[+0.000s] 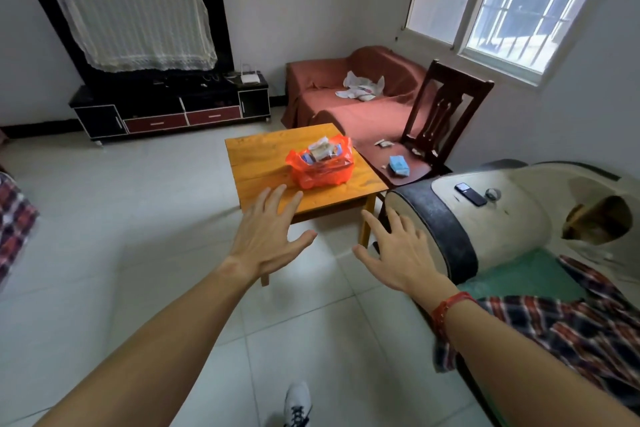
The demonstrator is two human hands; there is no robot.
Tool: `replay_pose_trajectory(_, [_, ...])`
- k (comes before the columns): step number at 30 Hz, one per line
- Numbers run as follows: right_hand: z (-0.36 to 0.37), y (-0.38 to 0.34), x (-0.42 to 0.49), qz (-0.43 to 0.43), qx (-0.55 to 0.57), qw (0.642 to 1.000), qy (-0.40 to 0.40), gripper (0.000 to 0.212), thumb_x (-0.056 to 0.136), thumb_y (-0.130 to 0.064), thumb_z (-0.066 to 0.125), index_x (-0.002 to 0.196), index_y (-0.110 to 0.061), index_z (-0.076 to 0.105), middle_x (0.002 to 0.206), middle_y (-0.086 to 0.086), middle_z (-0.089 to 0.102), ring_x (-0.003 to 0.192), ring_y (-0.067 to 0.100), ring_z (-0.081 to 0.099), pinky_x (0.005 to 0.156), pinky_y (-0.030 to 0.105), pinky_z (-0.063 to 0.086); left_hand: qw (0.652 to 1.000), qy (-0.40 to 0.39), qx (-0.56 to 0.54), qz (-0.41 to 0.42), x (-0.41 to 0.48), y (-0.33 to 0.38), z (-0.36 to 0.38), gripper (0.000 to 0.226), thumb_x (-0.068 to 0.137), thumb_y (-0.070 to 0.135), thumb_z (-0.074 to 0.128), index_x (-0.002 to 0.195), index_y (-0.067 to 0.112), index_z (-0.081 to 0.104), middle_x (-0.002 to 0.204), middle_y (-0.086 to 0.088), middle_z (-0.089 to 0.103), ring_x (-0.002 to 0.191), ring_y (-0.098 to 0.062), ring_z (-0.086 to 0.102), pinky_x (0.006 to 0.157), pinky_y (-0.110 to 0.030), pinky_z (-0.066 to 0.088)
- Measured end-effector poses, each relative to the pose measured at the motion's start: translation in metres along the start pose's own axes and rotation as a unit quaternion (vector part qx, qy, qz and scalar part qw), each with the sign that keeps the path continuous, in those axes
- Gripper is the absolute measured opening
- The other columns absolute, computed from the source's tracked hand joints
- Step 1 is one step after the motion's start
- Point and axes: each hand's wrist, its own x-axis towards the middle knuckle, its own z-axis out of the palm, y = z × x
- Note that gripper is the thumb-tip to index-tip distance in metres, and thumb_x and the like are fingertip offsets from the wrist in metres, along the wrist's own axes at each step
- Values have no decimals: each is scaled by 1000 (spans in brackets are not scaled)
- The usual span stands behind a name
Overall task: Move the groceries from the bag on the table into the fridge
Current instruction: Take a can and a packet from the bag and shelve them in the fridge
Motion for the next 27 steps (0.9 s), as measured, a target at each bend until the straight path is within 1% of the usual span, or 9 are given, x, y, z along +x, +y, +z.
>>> replay_pose_trajectory(5, [13,14,96,1,-19,1000,-12,76,95,-67,38,160,-39,11,167,13,16,151,36,18,116,53,26,1000,-11,-4,3,85,-25,30,91,79,80,14,155,30,17,163,-6,16,149,-29,11,119,-49,21])
replay_pose_trajectory(10, [15,28,209,2,-28,999,-30,77,94,-71,37,159,-41,8,167,14,13,151,39,17,116,57,26,999,-33,-21,-2,191,-55,51,97,74,81,11,156,29,16,163,-5,14,150,-30,10,119,-49,20])
replay_pose_trajectory(15, [16,36,300,13,-26,999,-14,77,93,-71,40,159,-39,14,166,14,18,150,37,21,114,55,30,999,-36,-18,6,281,-77,70,95,76,81,15,154,27,23,160,-10,22,147,-33,19,117,-49,26])
replay_pose_trajectory(17, [20,42,330,16,-25,999,-15,78,93,-71,41,159,-39,14,166,13,19,149,36,22,112,54,31,999,-43,-17,6,309,-84,77,94,77,81,17,154,27,23,160,-11,23,146,-34,20,116,-48,25])
replay_pose_trajectory(23, [36,58,412,3,-20,999,-45,81,92,-74,38,159,-39,9,165,15,20,149,38,26,113,56,33,996,-76,-31,-20,376,-107,107,94,76,82,17,155,30,18,162,-8,17,148,-32,12,117,-50,24])
replay_pose_trajectory(27, [45,67,465,-5,-10,998,-61,81,93,-71,42,159,-38,10,164,16,20,146,40,28,110,55,35,994,-90,-38,-42,415,-119,128,95,76,82,17,156,30,15,163,-7,15,149,-31,10,119,-49,22])
